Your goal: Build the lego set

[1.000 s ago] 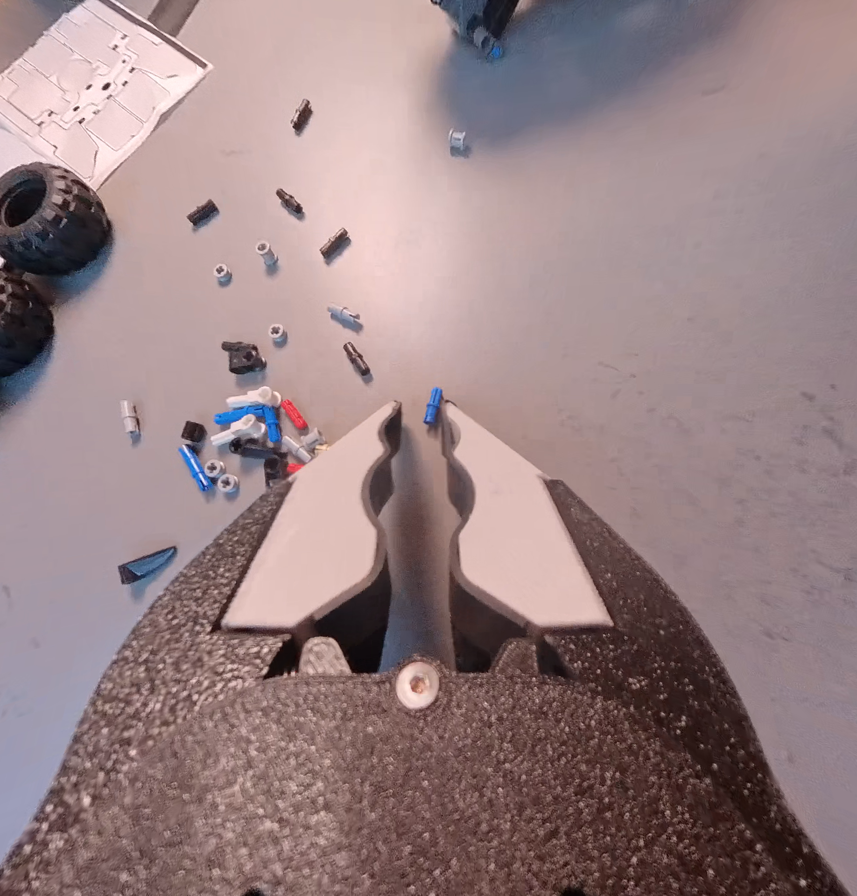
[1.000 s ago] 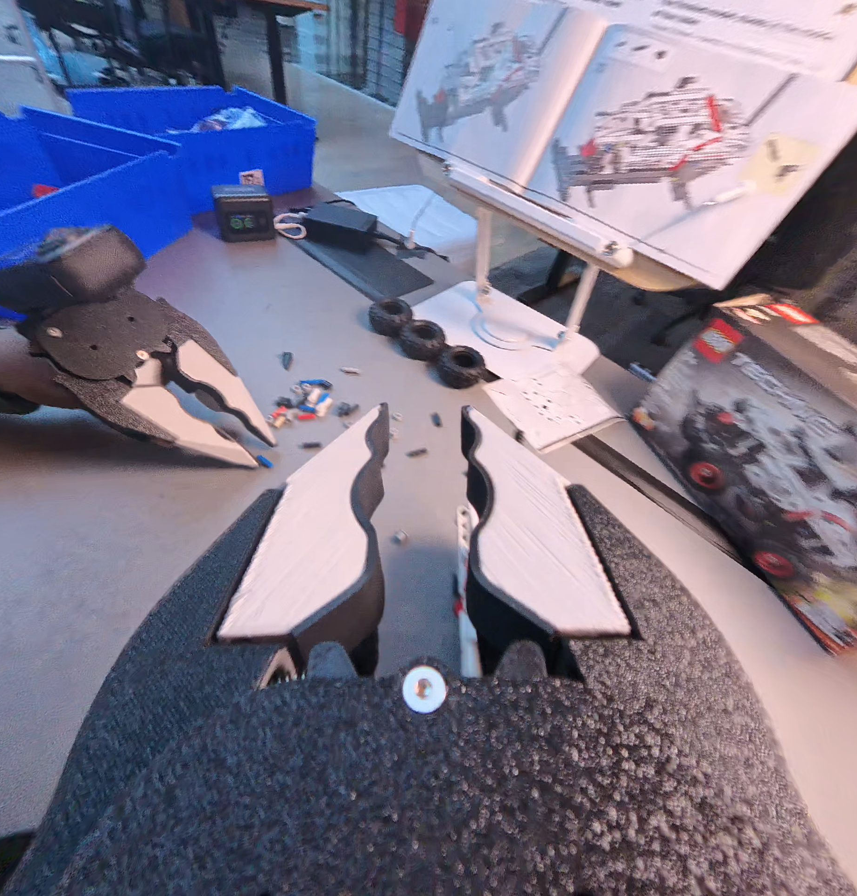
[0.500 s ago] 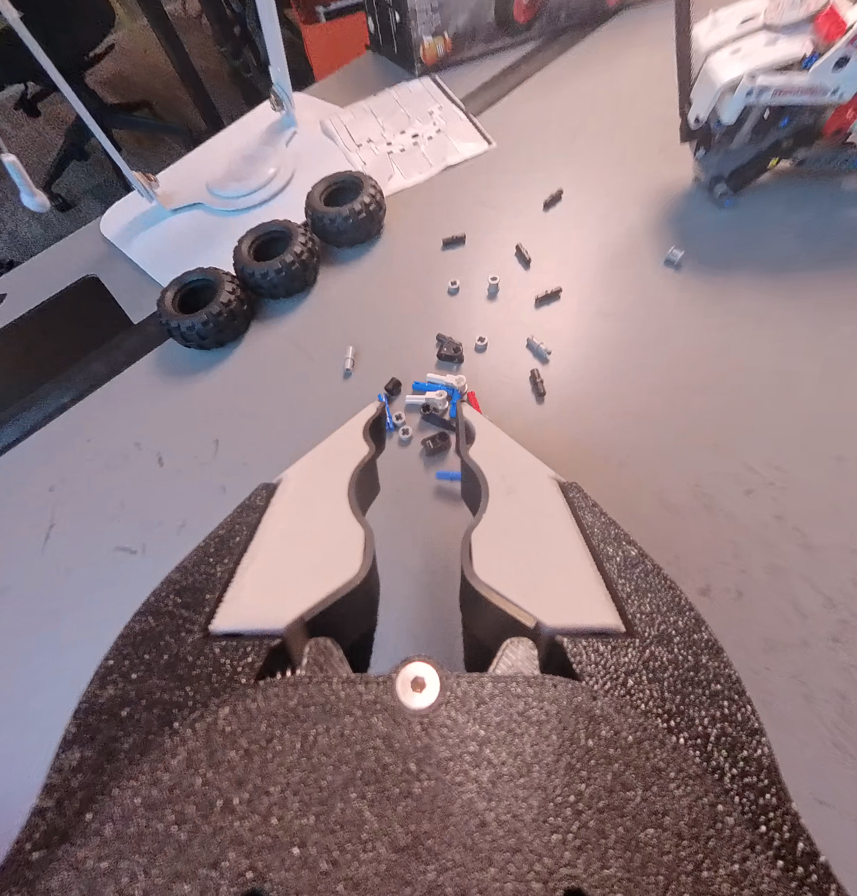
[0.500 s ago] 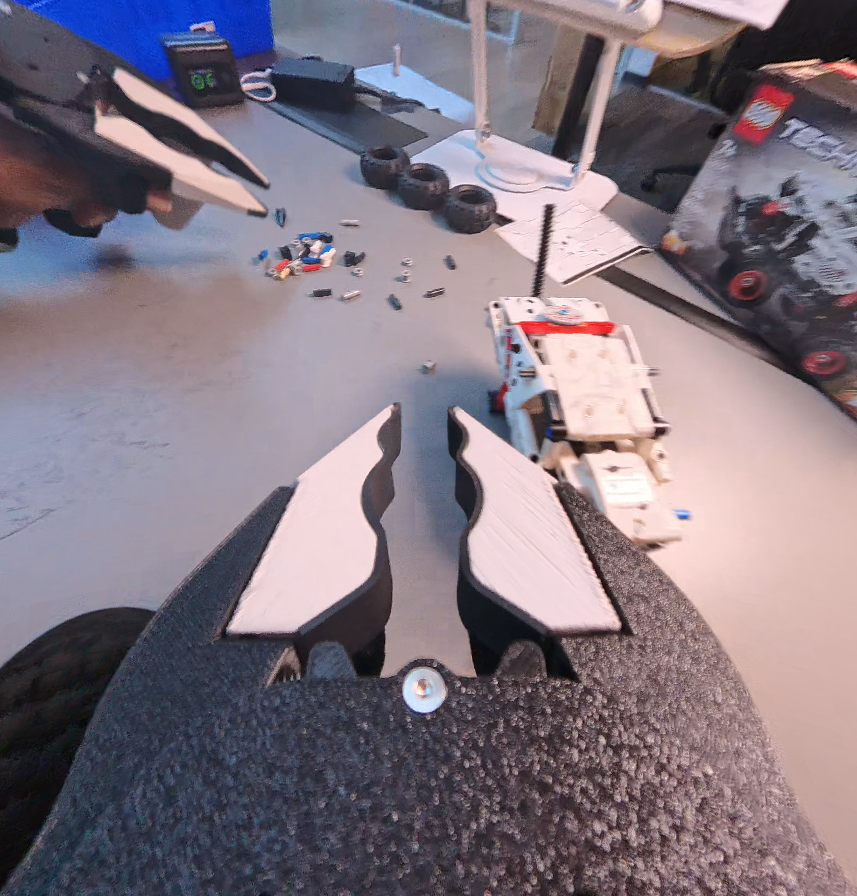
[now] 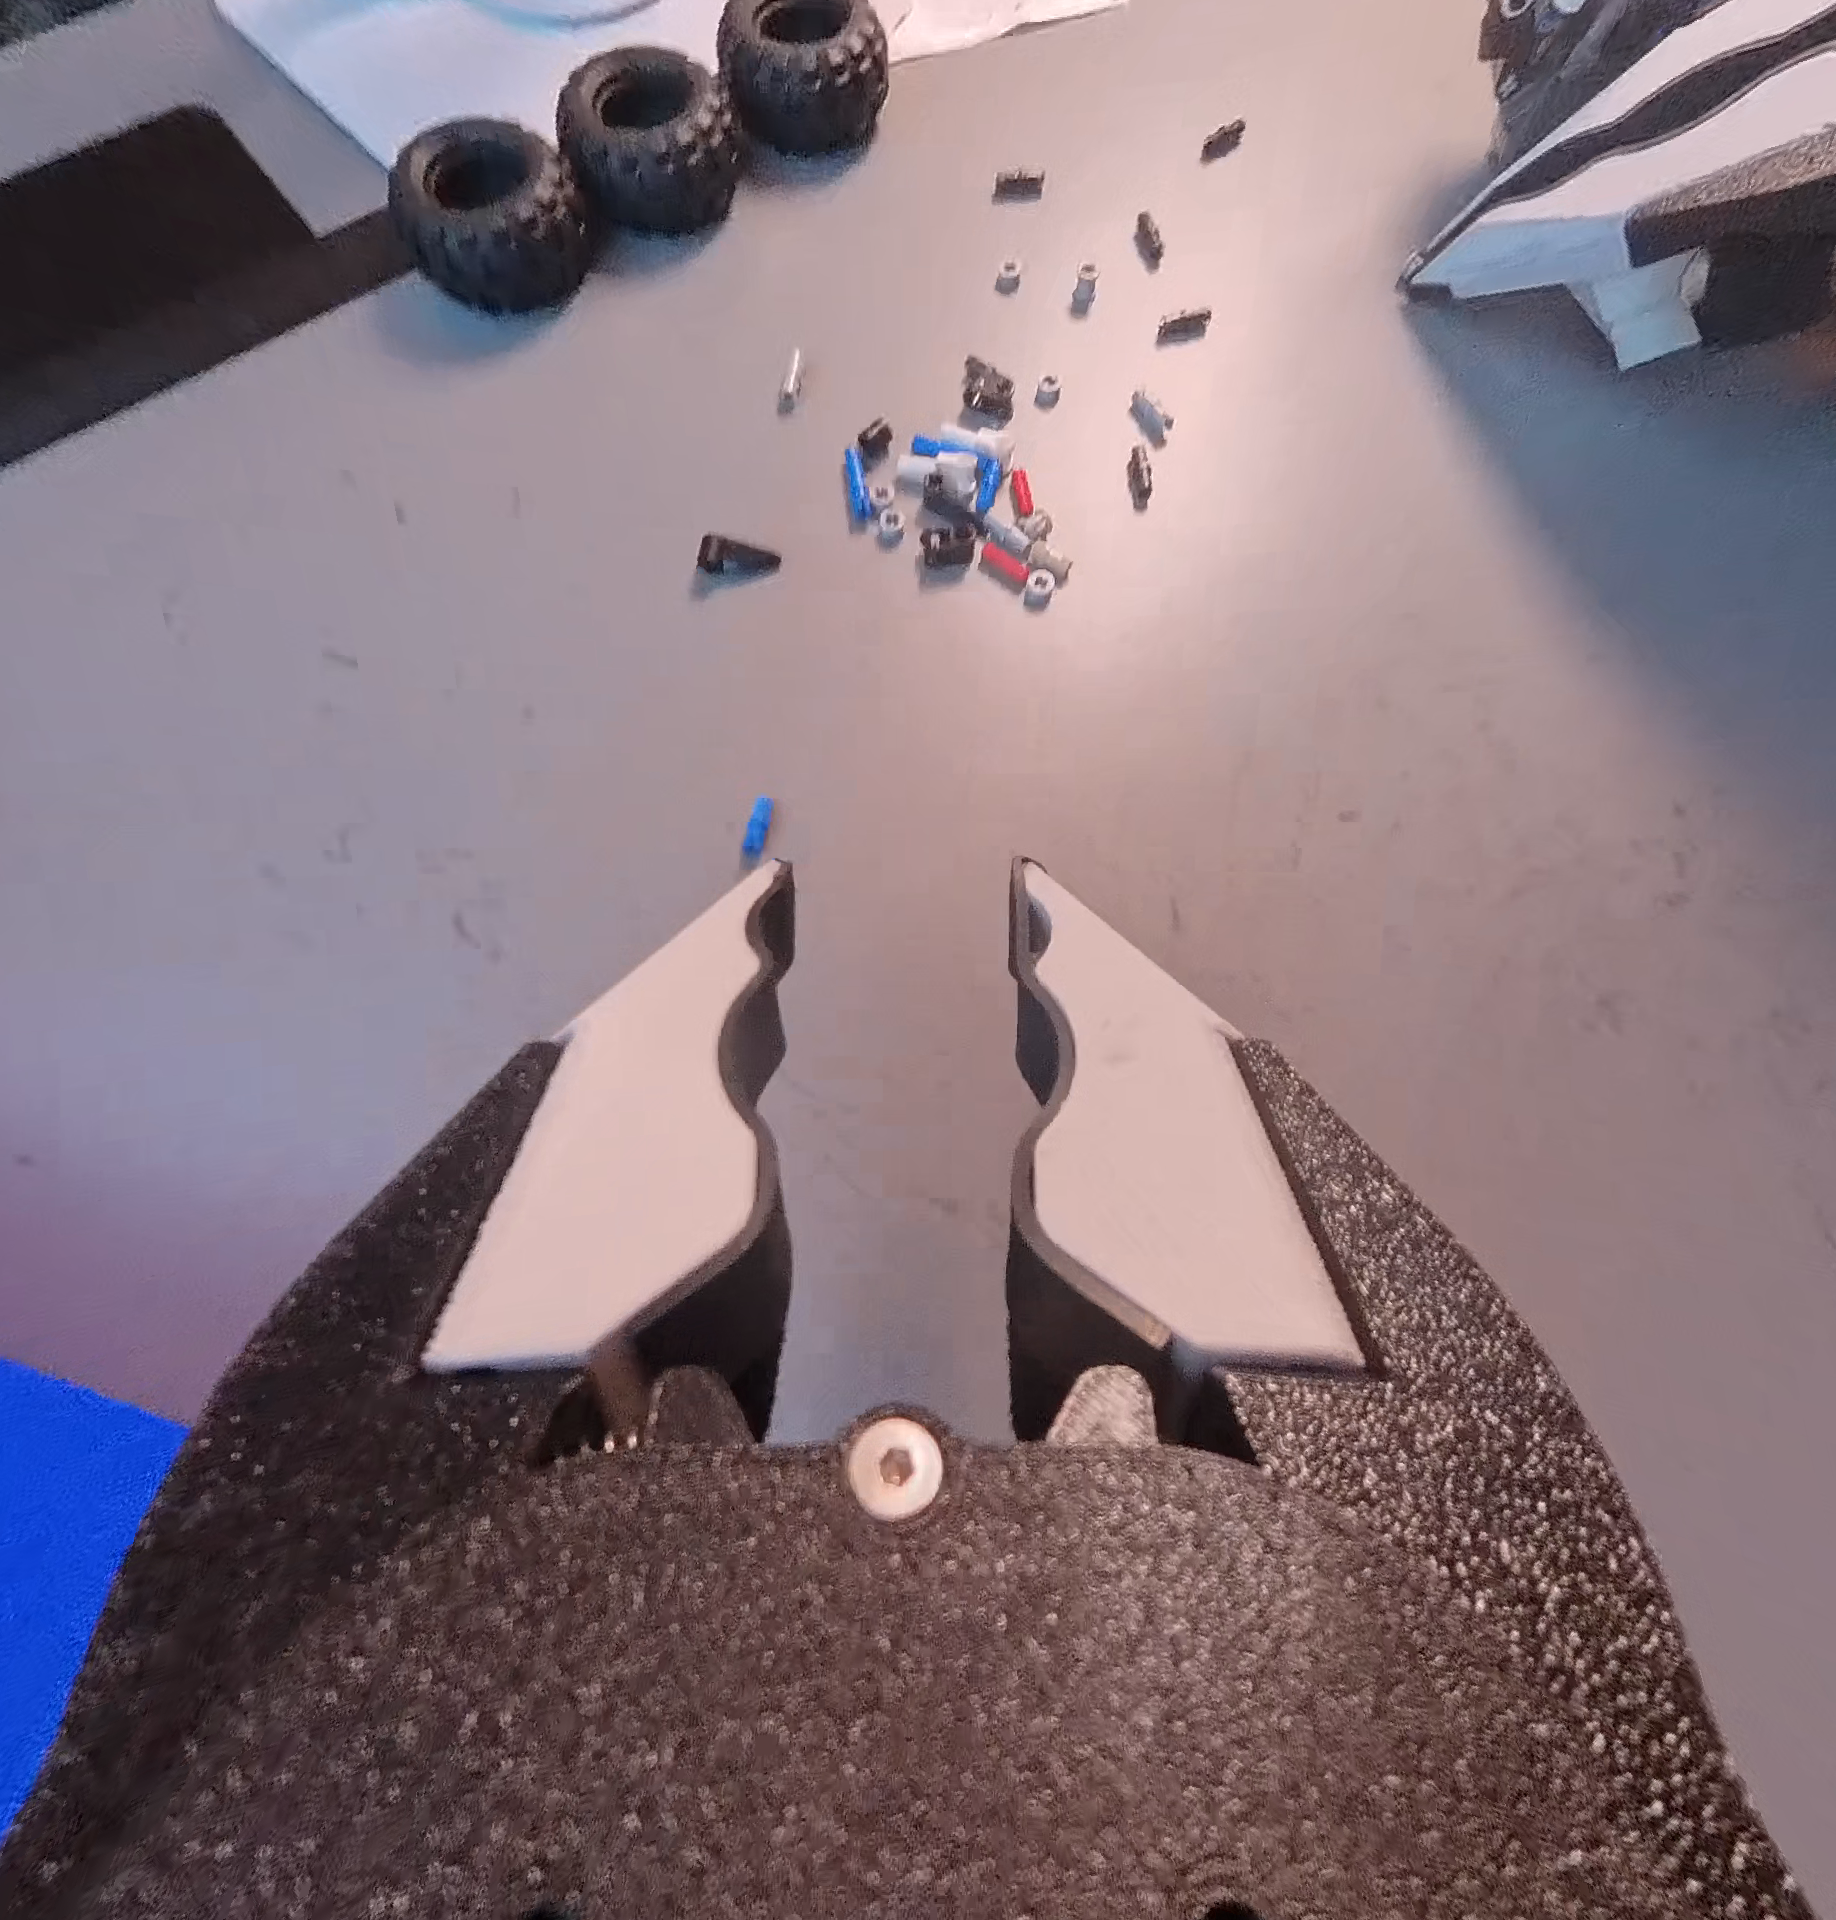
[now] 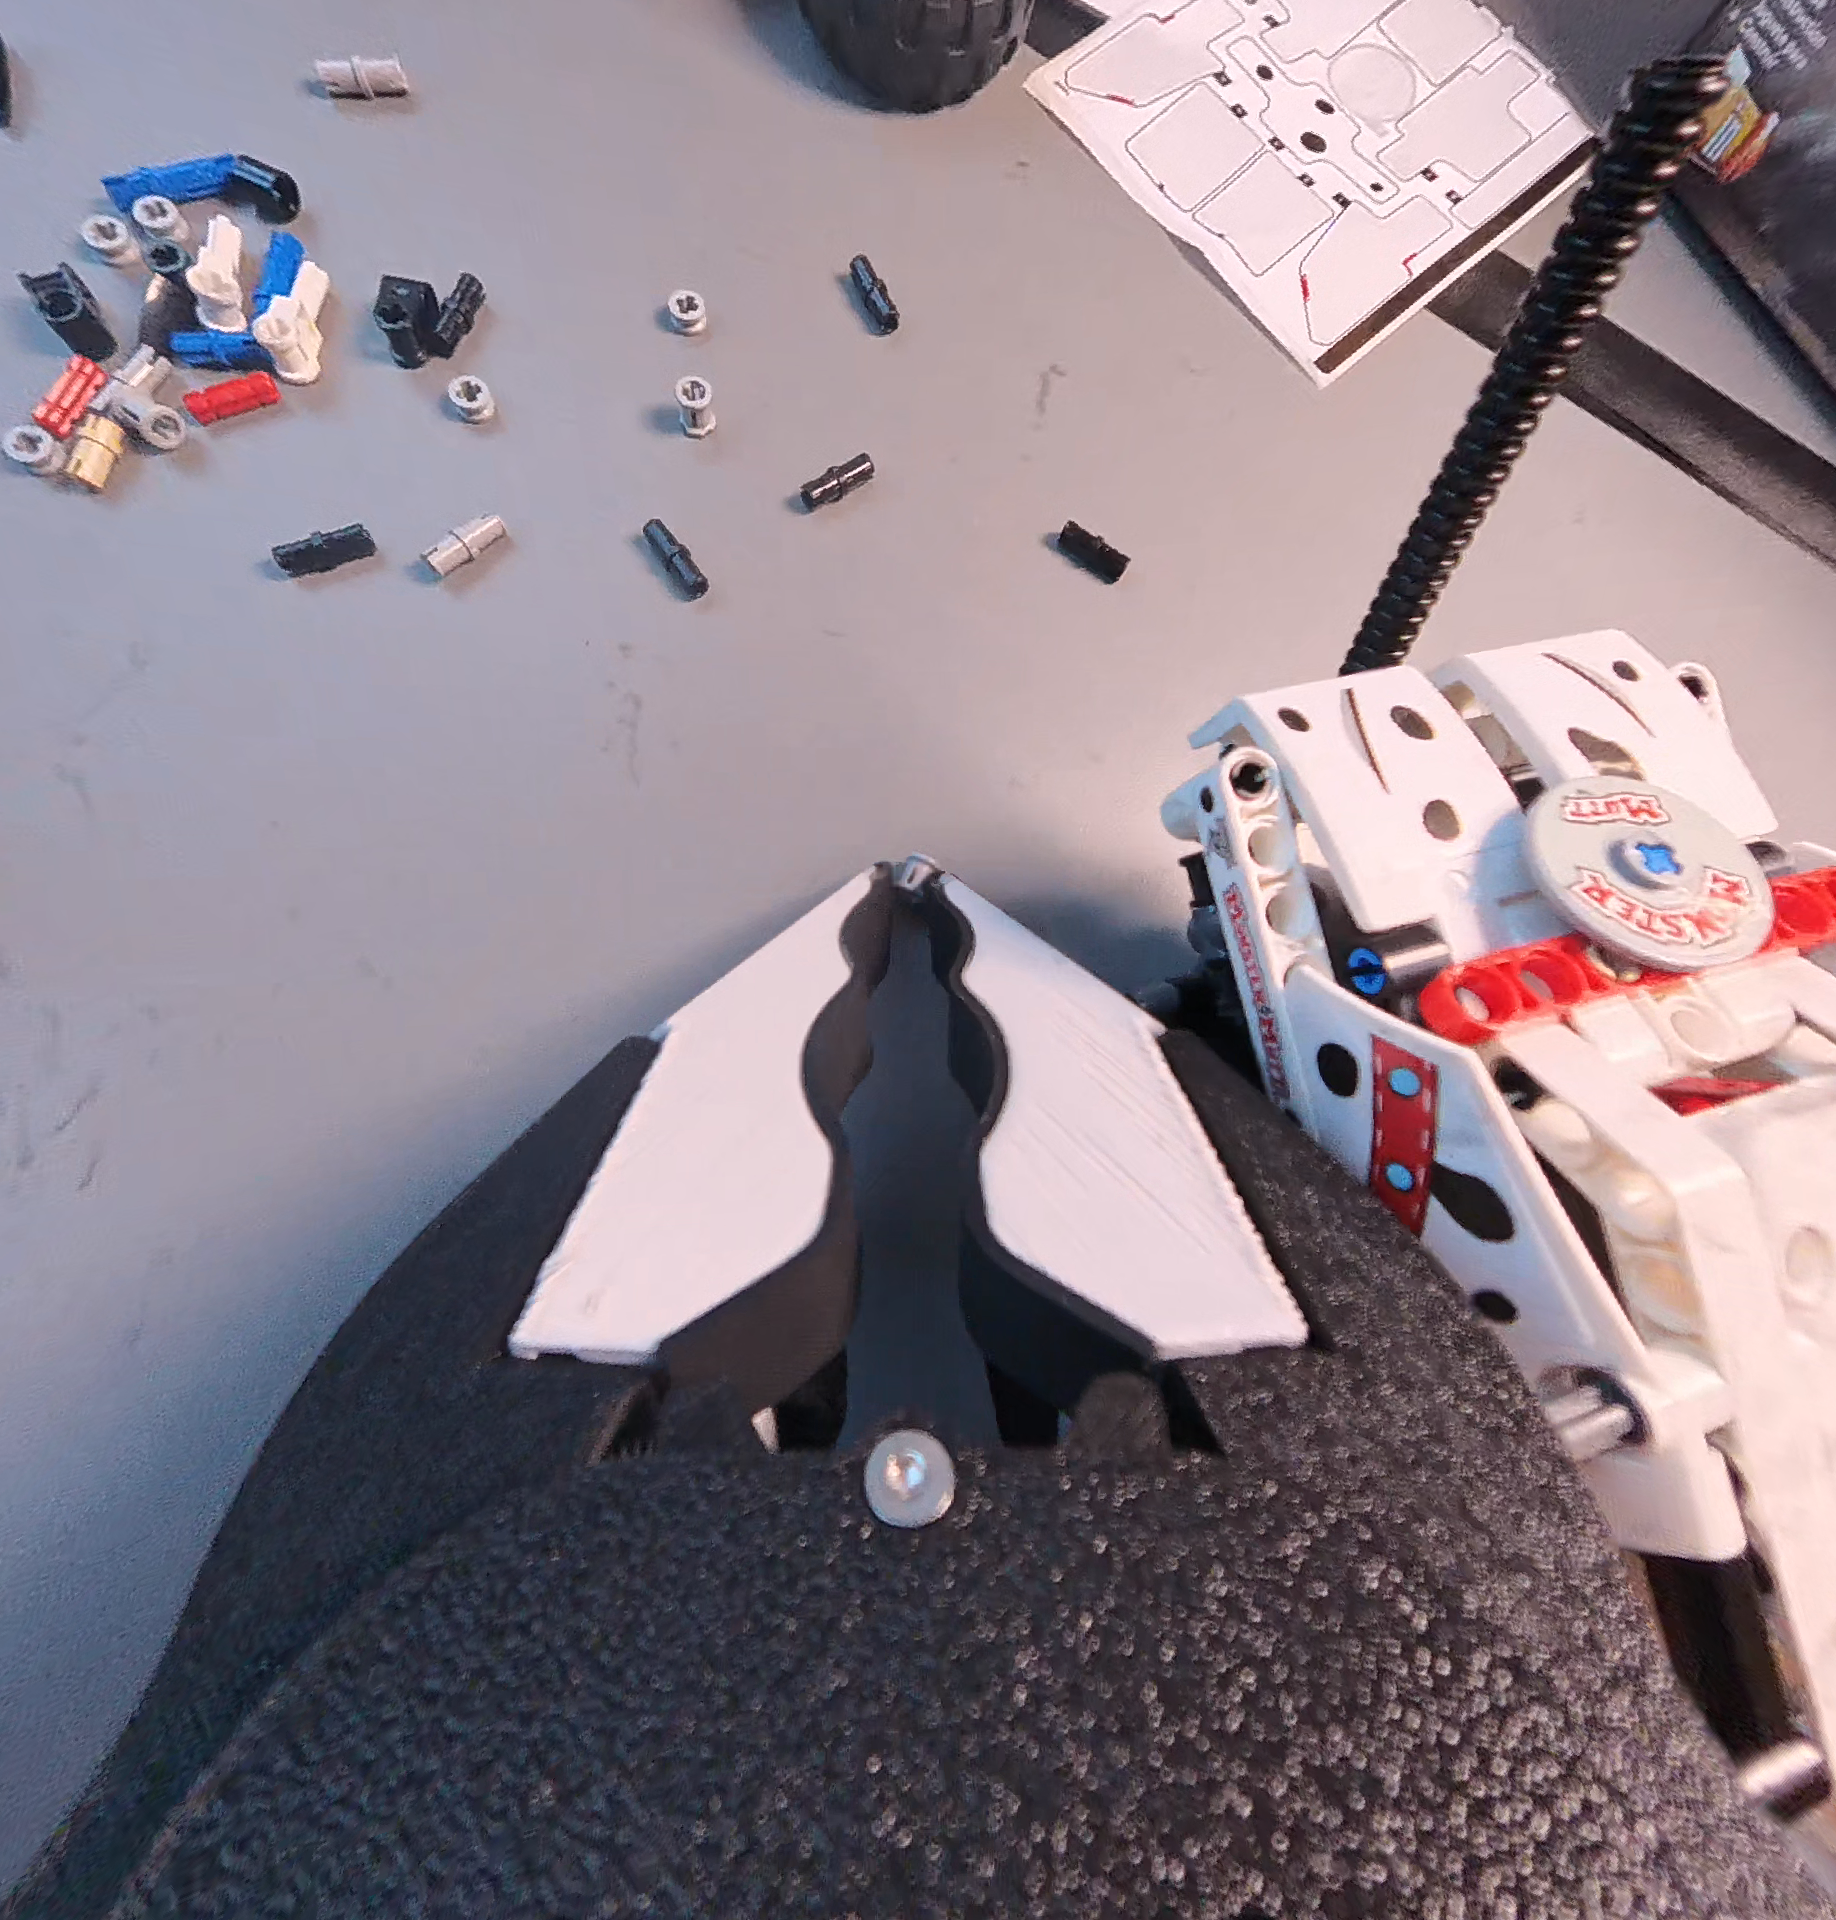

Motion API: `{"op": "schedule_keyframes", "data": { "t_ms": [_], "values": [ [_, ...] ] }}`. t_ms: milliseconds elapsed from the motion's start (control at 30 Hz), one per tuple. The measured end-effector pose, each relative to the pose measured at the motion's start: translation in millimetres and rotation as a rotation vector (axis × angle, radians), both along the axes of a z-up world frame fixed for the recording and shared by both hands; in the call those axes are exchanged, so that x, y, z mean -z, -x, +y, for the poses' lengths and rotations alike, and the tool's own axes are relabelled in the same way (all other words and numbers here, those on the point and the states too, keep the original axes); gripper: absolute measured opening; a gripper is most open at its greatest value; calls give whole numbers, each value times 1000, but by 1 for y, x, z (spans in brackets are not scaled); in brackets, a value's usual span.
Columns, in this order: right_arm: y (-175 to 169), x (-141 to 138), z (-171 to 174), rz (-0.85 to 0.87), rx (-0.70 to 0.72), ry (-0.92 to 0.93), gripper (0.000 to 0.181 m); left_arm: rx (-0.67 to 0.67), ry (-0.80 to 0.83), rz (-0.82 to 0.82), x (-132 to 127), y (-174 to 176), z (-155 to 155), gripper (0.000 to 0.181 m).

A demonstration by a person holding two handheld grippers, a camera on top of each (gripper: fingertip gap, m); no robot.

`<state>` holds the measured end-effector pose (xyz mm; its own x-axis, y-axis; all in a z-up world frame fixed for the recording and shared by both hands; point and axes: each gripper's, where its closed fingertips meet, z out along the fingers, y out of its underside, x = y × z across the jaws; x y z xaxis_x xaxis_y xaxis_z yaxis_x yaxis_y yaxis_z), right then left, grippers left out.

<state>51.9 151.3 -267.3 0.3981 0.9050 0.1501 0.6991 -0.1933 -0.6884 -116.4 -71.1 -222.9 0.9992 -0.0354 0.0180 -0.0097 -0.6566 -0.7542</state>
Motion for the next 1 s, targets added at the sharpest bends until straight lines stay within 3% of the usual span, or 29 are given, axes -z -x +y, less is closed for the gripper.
{"op": "schedule_keyframes", "data": {
  "t_ms": [200, 367, 500, 600, 833, 1000],
  "values": [
    [24, -3, -16, 24, -109, 18, 5, -134, 47, 22, 33, 30, -12, 45],
    [84, -37, -50, 190, -346, -53, 5, -159, 28, -37, 42, 38, 14, 46],
    [113, -33, -56, 214, -445, 28, 6, -151, 50, 18, 47, 43, 40, 45],
    [119, -27, -58, 231, -471, 99, 12, -121, 43, 51, 47, 42, 58, 43],
    [110, -58, -63, 387, -484, 217, 26, -67, 46, 28, 48, 38, 83, 37],
    [110, -42, -61, 283, -528, 71, 30, -46, 48, 6, 48, 37, 92, 28]
  ]
}}
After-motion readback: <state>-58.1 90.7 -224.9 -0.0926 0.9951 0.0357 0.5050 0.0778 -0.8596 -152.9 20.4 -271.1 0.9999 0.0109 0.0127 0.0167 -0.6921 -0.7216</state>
